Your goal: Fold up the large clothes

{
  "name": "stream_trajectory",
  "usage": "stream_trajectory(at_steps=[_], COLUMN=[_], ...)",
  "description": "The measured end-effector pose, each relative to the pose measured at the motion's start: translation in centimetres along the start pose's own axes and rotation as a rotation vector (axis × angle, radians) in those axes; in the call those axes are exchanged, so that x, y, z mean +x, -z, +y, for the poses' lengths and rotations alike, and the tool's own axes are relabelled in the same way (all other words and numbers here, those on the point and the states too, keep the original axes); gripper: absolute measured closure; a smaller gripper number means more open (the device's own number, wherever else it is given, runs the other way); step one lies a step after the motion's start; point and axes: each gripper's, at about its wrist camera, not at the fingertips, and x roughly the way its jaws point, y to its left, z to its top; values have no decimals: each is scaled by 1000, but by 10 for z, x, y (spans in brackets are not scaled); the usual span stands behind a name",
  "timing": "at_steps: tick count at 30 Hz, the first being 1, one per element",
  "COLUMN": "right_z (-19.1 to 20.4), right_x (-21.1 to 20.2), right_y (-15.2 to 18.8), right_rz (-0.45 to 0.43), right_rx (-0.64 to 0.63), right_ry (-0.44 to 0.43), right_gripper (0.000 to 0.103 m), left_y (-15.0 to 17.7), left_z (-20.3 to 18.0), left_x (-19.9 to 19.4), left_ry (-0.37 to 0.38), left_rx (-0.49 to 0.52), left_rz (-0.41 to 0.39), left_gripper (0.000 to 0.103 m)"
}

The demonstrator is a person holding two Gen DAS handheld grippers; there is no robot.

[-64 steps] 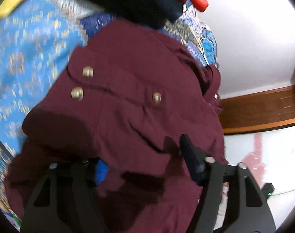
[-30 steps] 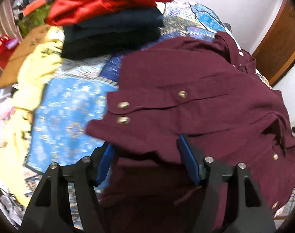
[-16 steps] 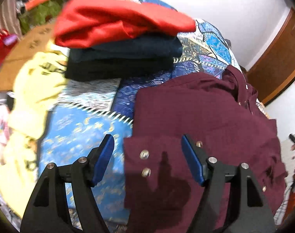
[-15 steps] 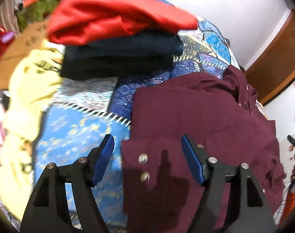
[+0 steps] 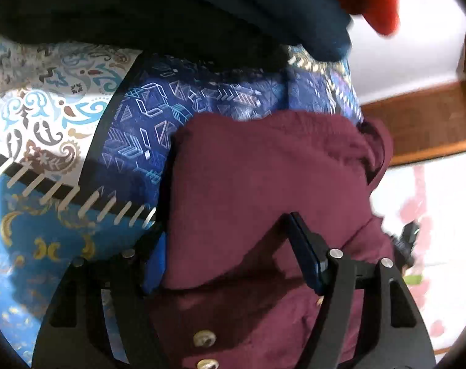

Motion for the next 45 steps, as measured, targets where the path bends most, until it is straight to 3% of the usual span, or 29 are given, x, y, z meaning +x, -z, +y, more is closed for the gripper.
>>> stream_trajectory(at_steps=[2, 4, 5, 6, 7, 8, 10, 15, 18, 22, 25, 31, 33, 35, 36, 37, 39, 42, 45], right_z=[10, 16, 20, 20, 22, 22, 25, 39, 43, 47, 50, 57, 62, 65, 67, 70, 77, 87, 96], right_x=[-1, -5, -10, -13, -19, -25, -35, -57, -61, -47, -41, -68, -84, -95, -98, -106, -116, -121, -119], right_y=[0, 2, 4, 4, 7, 8, 8, -9, -25, -38, -31, -9, -2, 4, 7, 14, 27, 45, 63], right_rz=[-20, -42, -59, -72, -95, -113, -153, -246, -262, -226, -199, -236, -252, -254, -254, -257, -277, -271, -241], right_rx=[-41, -81, -101, -107, -120, -131, -147, -174, -183, -198, -204, -239, -253, -258, -259, -259, -271, -298, -319], right_ry=[43, 104, 122, 127, 129, 139, 162, 204, 222, 310, 375, 411, 398, 370, 354, 331, 298, 278, 248], right_gripper=[57, 81, 84, 89, 92, 93, 95, 96, 96, 94, 91, 89, 88, 81, 71, 59, 50, 47, 46], left_y=[-1, -1, 1, 5, 9, 10, 19, 21, 10, -3, -5, 10, 19, 33, 41, 47, 57, 76, 91], left_z=[-2, -9, -14, -26, -37, -48, -77, -137, -163, -176, -169, -165, -171, -178, -180, -182, -185, -187, -190], left_x=[0, 0, -2, -4, -7, -9, -14, -32, -40, -30, -21, -28, -35, -46, -53, -58, -65, -67, -56], left_ry=[0, -14, -30, -72, -112, -153, -272, -390, -427, -505, -575, -601, -613, -609, -605, -598, -574, -515, -481], left_rx=[4, 18, 31, 76, 126, 174, 294, 454, 505, 527, 510, 479, 501, 524, 530, 533, 532, 521, 521], left_rz=[-18, -33, -44, -66, -82, -94, -132, -215, -276, -285, -272, -286, -286, -300, -311, -319, -313, -278, -234], left_gripper=[40, 53, 56, 65, 78, 82, 85, 95, 95, 94, 91, 88, 79, 62, 54, 52, 52, 45, 44])
